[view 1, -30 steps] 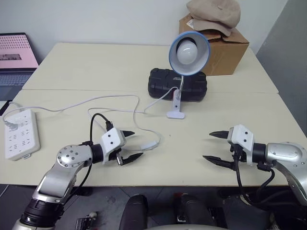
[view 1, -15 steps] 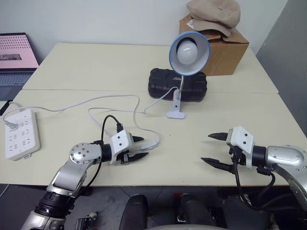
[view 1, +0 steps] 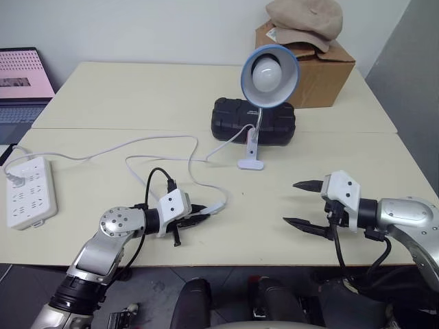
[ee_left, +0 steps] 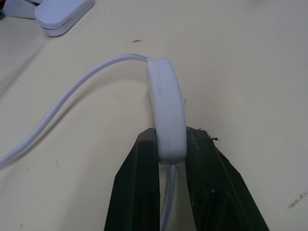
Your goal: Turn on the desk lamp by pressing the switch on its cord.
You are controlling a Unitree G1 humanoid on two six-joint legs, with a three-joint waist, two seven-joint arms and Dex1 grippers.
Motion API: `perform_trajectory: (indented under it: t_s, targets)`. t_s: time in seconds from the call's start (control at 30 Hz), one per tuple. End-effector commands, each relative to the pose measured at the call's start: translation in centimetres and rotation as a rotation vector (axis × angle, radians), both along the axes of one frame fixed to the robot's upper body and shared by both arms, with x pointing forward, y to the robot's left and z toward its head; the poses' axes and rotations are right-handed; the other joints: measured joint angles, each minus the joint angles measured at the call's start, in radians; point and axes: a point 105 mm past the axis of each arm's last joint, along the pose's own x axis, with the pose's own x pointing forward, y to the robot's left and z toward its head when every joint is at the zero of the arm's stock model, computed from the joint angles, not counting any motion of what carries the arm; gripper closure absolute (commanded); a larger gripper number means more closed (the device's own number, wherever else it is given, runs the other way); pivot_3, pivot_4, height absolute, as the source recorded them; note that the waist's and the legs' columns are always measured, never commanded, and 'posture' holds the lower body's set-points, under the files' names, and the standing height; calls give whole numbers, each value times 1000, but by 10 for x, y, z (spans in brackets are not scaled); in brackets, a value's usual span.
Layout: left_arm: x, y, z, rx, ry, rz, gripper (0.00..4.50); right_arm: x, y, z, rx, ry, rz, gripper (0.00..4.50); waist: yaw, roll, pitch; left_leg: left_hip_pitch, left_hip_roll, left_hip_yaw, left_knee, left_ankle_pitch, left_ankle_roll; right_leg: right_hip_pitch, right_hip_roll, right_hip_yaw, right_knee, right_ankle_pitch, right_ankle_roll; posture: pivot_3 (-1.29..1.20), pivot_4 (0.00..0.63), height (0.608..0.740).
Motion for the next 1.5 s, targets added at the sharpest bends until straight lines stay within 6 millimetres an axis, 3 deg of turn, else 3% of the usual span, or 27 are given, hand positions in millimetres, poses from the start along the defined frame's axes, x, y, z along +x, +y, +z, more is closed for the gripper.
perform_trajectory:
  t_s: [0.03, 0.27, 0.37, 0.47, 0.83, 1.2, 1.3, 1.5]
  targets:
    - [-1, -7, 19, -11, -50, -48, 4094, 1, 21, 11, 29, -21, 87, 0, 0, 0, 0, 0, 0, 0, 0, 0, 0, 0, 0, 0, 0, 0, 0, 0, 150, 740]
    - [2, -11, 44, -22, -80, -64, 4094, 16, 74, 15, 9, -1, 236, 0, -2, 0, 0, 0, 0, 0, 0, 0, 0, 0, 0, 0, 1, 0, 0, 0, 150, 740]
    - [2, -13, 47, -24, -88, -64, 4094, 25, 97, 12, -31, -16, 298, 0, -5, 0, 0, 0, 0, 1, 0, 0, 0, -1, 1, 1, 0, 0, 0, 0, 150, 740]
    - [1, -12, 45, -23, -89, -49, 4094, 29, 108, 9, -72, -31, 349, 0, -1, 0, 0, -1, 0, 1, 0, 0, 0, -1, 1, 0, 0, 0, 0, 0, 150, 740]
    - [-5, -11, 38, -25, -97, -28, 4094, 42, 120, -8, -149, -81, 389, 0, -1, 0, 0, -1, 0, 1, 1, 0, 0, -1, 0, 0, 1, 0, 0, 0, 150, 740]
    - [-6, -12, 36, -32, -102, -15, 4094, 39, 127, -13, -156, -77, 428, 0, -1, 0, 0, -1, 1, 1, 1, 0, 0, -1, 0, 0, 1, 0, 0, 0, 150, 740]
    - [-6, -13, 37, -32, -103, -16, 4094, 37, 129, -15, -159, -77, 437, 442, -1, 0, 0, -1, 0, 1, 1, 0, 0, -1, 0, 0, 1, 0, 0, 0, 150, 740]
    - [-6, -15, 39, -37, -107, -19, 4094, 40, 129, -21, -185, -93, 433, 1804, -1, 0, 0, -1, 0, 1, 1, 0, 0, -1, 0, 0, 1, 0, 0, 0, 150, 740]
